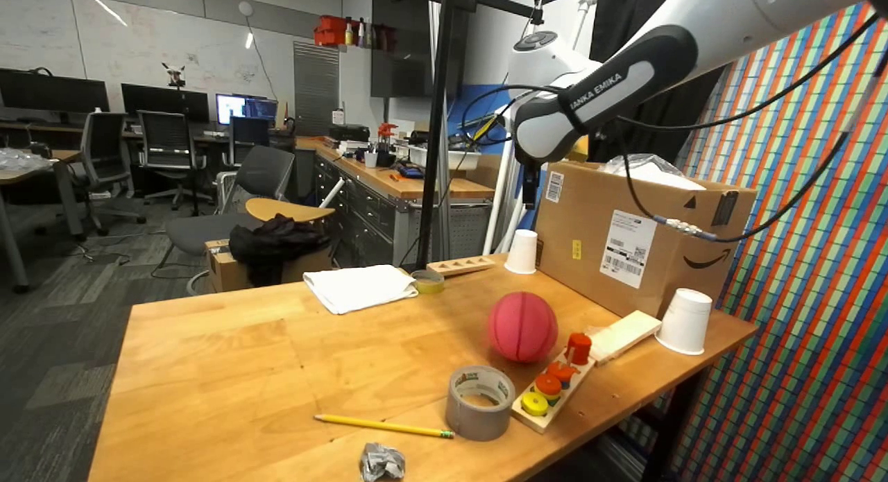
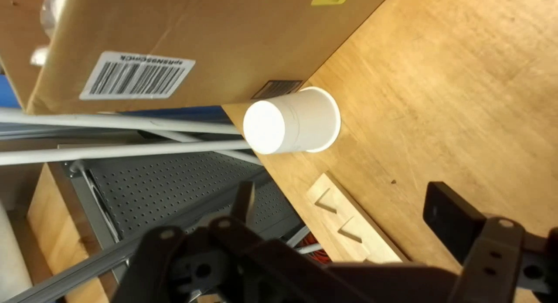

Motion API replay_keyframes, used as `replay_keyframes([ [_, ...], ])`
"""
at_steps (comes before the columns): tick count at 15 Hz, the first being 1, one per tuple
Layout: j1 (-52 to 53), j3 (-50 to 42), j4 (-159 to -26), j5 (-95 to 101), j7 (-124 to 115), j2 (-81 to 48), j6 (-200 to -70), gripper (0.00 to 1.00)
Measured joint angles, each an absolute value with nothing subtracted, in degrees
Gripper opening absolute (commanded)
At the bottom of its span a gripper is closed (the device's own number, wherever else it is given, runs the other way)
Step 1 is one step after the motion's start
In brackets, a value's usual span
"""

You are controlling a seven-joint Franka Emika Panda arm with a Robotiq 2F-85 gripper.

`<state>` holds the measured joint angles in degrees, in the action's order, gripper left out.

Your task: Hit the ball around and it was not very smooth

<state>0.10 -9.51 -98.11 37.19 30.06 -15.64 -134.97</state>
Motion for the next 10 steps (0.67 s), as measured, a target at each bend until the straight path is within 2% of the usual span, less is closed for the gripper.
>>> replay_keyframes([
  [3, 0.11, -6.34, -107.98, 34.87, 27.79, -8.46, -133.39, 1.0],
  [10, 3.27, 2.26, -129.97, 14.44, 29.34, 4.6, -133.64, 1.0],
])
